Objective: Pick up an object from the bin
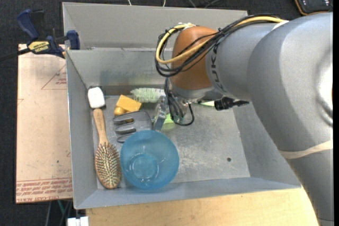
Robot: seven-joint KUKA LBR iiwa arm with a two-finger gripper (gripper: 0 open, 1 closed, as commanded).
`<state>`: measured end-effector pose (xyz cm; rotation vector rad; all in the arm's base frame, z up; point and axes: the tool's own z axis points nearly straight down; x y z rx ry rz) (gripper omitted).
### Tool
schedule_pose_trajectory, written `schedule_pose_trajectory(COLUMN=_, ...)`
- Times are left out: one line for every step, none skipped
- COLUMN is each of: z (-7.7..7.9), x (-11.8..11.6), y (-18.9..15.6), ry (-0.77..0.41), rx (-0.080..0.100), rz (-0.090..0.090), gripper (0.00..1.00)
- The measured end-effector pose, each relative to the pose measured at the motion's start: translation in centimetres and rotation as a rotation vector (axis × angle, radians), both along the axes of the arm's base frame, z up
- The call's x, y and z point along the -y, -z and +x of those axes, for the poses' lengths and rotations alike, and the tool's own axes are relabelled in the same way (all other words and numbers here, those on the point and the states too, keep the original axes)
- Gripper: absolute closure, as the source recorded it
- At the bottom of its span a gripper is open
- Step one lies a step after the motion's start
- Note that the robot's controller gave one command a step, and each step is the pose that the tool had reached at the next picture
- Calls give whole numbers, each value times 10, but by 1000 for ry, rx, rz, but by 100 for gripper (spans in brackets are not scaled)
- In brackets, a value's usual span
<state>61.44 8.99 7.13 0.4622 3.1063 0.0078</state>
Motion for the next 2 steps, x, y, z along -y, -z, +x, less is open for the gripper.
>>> schedule_pose_trajectory(z=-1, x=0, y=-22, ry=-1, rx=-2, rz=0, gripper=100)
schedule_pose_trajectory(z=-1, x=0, y=-62, ry=-3, rx=-4, rz=1, gripper=100)
